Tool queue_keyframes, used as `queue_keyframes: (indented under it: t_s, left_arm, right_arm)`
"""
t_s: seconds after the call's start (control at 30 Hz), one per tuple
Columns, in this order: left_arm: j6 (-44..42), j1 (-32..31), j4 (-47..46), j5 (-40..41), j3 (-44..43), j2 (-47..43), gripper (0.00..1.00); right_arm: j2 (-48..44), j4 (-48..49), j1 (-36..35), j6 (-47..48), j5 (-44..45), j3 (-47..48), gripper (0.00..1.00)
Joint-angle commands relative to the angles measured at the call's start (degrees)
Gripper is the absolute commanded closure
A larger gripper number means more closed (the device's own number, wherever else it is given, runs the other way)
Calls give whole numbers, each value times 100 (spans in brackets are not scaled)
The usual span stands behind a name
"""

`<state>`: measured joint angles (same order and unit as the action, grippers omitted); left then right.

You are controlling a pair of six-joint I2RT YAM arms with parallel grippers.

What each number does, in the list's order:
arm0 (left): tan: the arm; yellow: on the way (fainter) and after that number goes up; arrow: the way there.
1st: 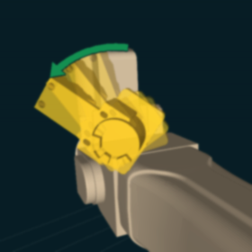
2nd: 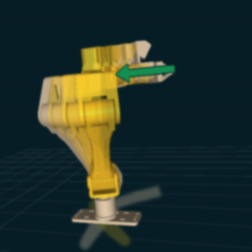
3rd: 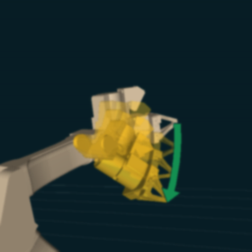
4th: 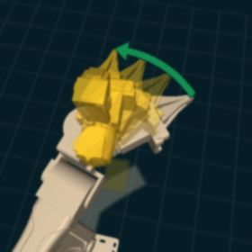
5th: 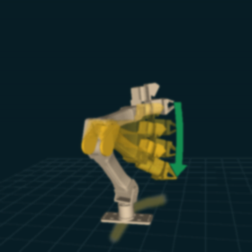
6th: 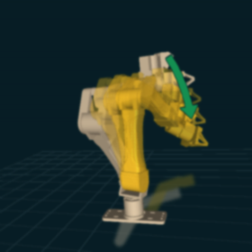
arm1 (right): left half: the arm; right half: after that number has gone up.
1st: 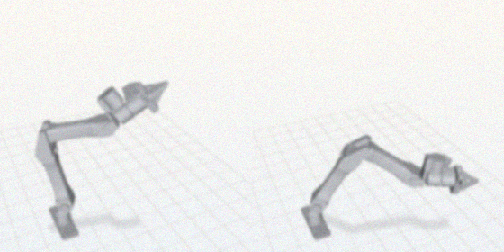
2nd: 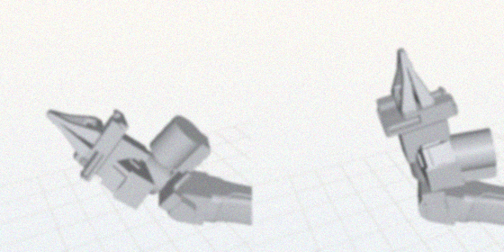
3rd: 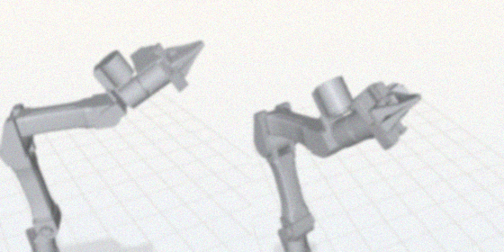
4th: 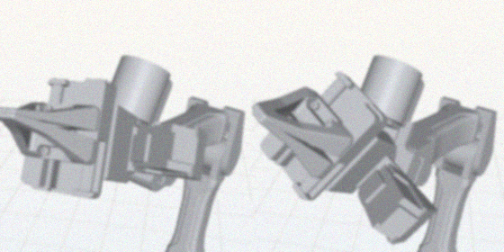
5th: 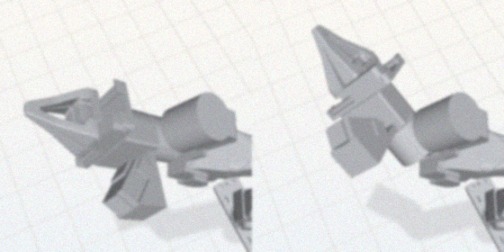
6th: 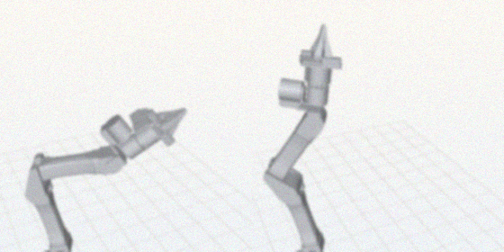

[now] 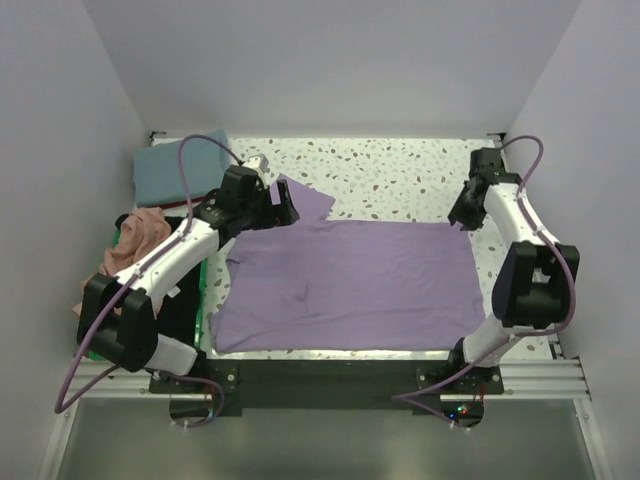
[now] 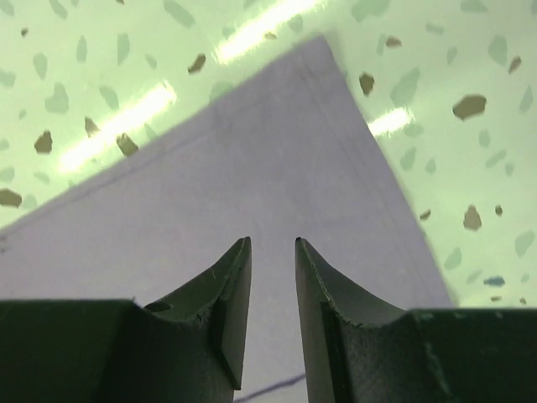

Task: Fold and stack the t-shirts
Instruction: Fold the tshirt

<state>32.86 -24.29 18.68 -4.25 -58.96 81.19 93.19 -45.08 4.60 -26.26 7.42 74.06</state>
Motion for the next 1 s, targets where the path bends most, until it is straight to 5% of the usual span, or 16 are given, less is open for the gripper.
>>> queue_keyframes:
  t_s: [0.0, 0.43, 0.97]
  left_arm:
    - [-508, 144, -67, -137, -493, 186, 0]
    - [-325, 267, -154, -146, 104, -24, 0]
    - [-289, 267, -162, -172, 411, -6, 0]
  right_arm:
    - [522, 649, 76, 236, 295, 459, 68]
    - [2062, 984, 682, 367, 242, 1154, 69]
    - [2230, 1625, 1060, 244, -513, 856, 68]
